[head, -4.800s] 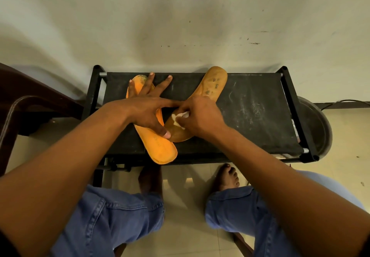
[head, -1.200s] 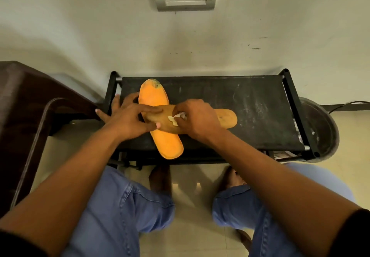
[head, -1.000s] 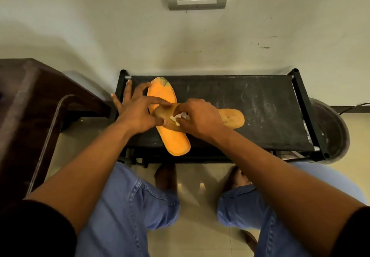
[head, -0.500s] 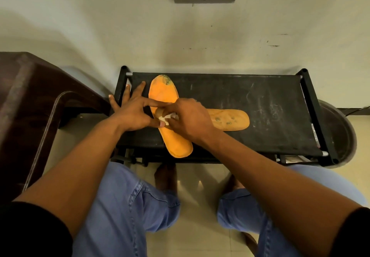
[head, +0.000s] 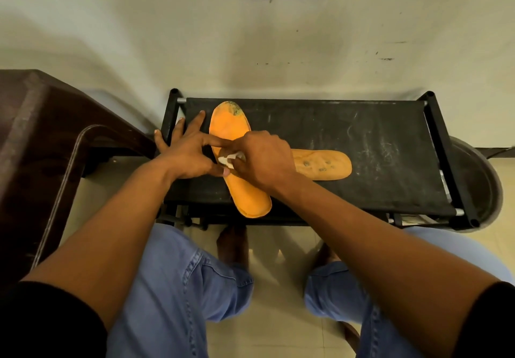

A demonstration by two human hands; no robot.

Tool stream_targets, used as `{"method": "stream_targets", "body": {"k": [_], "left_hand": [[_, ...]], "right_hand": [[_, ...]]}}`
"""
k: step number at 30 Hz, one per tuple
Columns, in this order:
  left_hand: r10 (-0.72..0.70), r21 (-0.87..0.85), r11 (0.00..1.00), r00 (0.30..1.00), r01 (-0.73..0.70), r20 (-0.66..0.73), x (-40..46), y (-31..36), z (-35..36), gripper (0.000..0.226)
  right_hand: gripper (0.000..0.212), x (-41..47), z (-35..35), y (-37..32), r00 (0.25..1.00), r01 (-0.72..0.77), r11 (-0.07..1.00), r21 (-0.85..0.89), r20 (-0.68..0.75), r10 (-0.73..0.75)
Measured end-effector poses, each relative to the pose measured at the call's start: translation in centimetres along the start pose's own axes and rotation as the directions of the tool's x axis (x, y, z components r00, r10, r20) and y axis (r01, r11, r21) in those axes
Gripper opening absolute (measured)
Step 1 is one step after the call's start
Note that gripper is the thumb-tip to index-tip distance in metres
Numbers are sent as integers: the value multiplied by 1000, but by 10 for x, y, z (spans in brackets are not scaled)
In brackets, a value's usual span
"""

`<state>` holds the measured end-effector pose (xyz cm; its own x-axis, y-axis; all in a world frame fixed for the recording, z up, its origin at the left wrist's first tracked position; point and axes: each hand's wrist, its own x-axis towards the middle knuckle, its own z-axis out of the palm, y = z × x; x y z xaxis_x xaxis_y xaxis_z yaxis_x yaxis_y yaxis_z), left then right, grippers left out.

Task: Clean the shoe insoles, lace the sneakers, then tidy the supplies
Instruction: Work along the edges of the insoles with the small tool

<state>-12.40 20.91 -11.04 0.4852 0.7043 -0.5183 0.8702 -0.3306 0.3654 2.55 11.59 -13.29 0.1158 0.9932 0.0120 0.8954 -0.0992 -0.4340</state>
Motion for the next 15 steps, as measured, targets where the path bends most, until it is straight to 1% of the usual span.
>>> {"method": "stream_targets", "body": {"k": [2, 4, 7, 9, 10, 12, 14, 15], "left_hand": [[-1, 5, 1000, 1000, 1, -4, 0, 1, 1, 58], [-2, -2, 1000, 1000, 2, -6, -1, 2, 0, 61], [-14, 1, 1000, 1000, 14, -3, -3, 5, -1, 62], [-12, 2, 1000, 1000, 12, -4, -2, 6, -2, 62], [-12, 2, 1000, 1000, 12, -5, -2, 6, -1, 63], [-9, 11, 1000, 1000, 9, -17, -2, 6, 1, 65], [22, 29, 999, 999, -20, -40, -2, 6, 3, 66], [58, 45, 997, 996, -55, -62, -3, 6, 4, 66]], "right_hand": [[29, 4, -4, 8, 998, -69, 996, -59, -11, 68], [26, 6, -9, 13, 994, -106, 992, -69, 20, 108], [27, -3, -14, 16, 992, -72, 997, 2, 100, 71], [28, -12, -18, 18, 988, -54, 998, -13, 147, 56], [28, -17, -20, 21, 987, -65, 997, -47, 146, 71], [26, -22, -25, 33, 982, -150, 983, -110, 96, 161], [23, -25, -29, 43, 965, -254, 963, -91, 41, 259], [22, -26, -29, 44, 959, -282, 958, -61, 22, 284]]}}
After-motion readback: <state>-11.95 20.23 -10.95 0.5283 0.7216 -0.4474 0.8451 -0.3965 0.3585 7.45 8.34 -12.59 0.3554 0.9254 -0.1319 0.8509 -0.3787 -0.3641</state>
